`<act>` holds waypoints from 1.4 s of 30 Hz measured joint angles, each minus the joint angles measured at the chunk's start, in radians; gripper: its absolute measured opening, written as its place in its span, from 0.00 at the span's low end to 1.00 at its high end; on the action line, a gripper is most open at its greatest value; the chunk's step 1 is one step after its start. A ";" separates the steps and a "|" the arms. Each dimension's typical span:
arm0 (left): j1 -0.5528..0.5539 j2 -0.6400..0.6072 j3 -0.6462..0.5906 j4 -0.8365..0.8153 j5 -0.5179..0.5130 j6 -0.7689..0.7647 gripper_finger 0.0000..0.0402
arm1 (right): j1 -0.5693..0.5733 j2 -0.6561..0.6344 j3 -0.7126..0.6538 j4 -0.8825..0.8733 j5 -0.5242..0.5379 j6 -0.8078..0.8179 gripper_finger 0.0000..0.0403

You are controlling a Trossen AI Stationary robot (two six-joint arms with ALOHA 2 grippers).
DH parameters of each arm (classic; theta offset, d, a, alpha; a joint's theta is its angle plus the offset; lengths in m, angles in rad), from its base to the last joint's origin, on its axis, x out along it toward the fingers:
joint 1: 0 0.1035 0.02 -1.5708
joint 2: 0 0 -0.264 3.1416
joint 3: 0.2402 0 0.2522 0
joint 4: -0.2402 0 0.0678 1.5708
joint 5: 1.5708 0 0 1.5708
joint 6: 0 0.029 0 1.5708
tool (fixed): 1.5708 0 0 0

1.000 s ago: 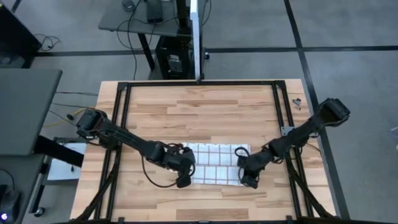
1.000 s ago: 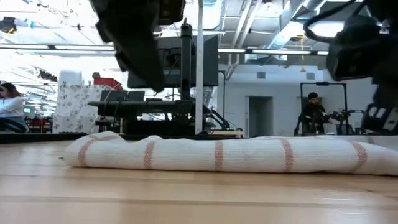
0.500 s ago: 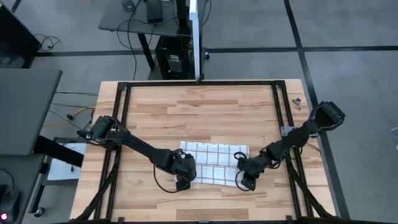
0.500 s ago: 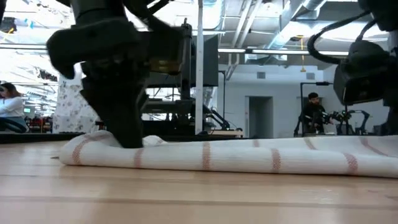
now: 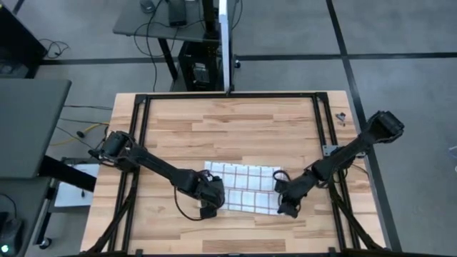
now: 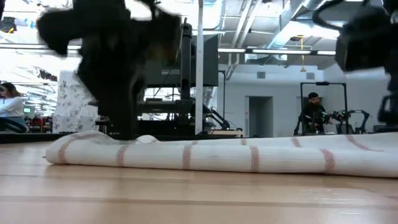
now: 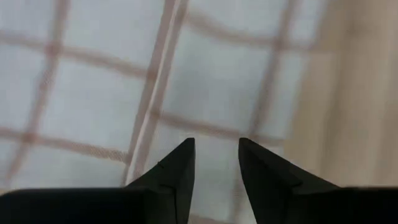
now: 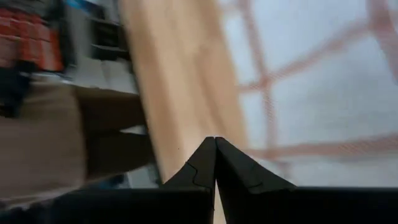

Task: Roll towel
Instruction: Roll the white towel

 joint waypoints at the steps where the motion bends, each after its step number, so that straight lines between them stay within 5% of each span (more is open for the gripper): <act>1: 0.000 -0.016 0.012 -0.008 -0.001 0.020 0.27 | 0.000 -0.018 0.000 0.026 0.002 0.007 0.00; 6: 0.006 -0.082 0.065 0.001 -0.001 0.129 0.27 | -0.002 -0.058 0.001 0.142 0.012 0.031 0.00; 11: 0.050 -0.091 0.141 -0.016 0.051 0.150 0.27 | -0.062 -0.036 0.002 0.175 0.161 0.252 0.01; 16: 0.088 -0.091 0.225 -0.073 0.178 0.239 0.32 | -0.106 -0.039 0.014 0.355 0.219 0.042 0.08; 22: 0.061 -0.092 0.380 -0.265 0.139 0.253 0.43 | -0.093 -0.089 0.154 0.355 0.238 -0.250 0.24; 27: -0.024 -0.092 0.432 -0.319 0.085 0.192 0.51 | 0.025 -0.062 0.397 0.011 0.264 -0.520 0.36; 31: -0.092 -0.091 0.431 -0.386 -0.004 0.128 0.55 | 0.124 -0.018 0.584 -0.439 0.466 -0.642 0.42; 36: -0.178 -0.088 0.381 -0.417 -0.205 0.058 0.55 | 0.249 0.043 0.647 -0.804 0.766 -0.559 0.42; 40: -0.230 -0.086 0.275 -0.365 -0.390 0.033 0.55 | 0.338 0.144 0.647 -0.956 0.871 -0.426 0.42; 42: -0.240 -0.086 0.213 -0.306 -0.402 0.014 0.55 | 0.365 0.209 0.647 -0.956 0.892 -0.387 0.42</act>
